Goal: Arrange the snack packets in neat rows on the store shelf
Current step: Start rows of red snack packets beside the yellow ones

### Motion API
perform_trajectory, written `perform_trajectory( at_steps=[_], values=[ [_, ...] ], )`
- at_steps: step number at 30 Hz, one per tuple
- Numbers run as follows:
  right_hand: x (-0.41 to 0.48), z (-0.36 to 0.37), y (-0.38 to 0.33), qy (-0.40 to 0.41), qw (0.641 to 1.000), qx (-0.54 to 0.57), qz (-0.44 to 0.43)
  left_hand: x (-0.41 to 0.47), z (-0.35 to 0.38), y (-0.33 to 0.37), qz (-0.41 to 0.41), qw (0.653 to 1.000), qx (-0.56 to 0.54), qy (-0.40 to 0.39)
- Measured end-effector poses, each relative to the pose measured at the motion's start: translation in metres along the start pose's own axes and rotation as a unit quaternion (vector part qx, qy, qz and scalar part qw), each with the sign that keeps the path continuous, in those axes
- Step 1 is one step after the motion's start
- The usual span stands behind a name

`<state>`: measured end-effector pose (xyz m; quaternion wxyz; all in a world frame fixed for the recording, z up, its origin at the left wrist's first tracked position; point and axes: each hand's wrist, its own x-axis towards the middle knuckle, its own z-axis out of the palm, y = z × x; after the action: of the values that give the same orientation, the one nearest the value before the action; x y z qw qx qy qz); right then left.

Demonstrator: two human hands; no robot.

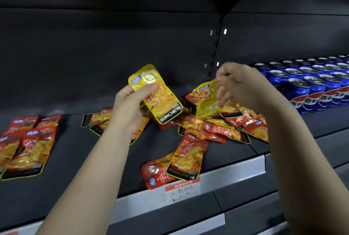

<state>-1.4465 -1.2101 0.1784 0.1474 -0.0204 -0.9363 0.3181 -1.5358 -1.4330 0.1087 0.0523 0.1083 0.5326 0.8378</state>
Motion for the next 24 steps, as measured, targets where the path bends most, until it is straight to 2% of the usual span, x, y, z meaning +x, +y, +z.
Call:
perform_trajectory(
  at_steps=[4,9,17,21,24],
  values=[
    [0.007,0.02,-0.014,-0.021,0.995,0.09,-0.028,-0.004,-0.018,0.019,0.007,1.0,0.013,0.008],
    [0.023,0.058,-0.039,-0.015,0.996,0.078,-0.046,-0.015,-0.055,0.04,0.019,0.998,0.054,0.02],
    [0.042,0.133,-0.116,-0.04,0.984,0.14,-0.098,-0.036,-0.148,0.082,0.066,0.983,0.168,0.028],
    [0.045,0.18,-0.167,-0.055,0.965,0.233,-0.109,-0.048,-0.215,0.113,0.071,0.973,0.215,0.039],
    [0.046,0.219,-0.204,-0.025,0.945,0.314,-0.086,-0.058,-0.265,0.139,0.091,0.96,0.264,0.033]
  ],
)
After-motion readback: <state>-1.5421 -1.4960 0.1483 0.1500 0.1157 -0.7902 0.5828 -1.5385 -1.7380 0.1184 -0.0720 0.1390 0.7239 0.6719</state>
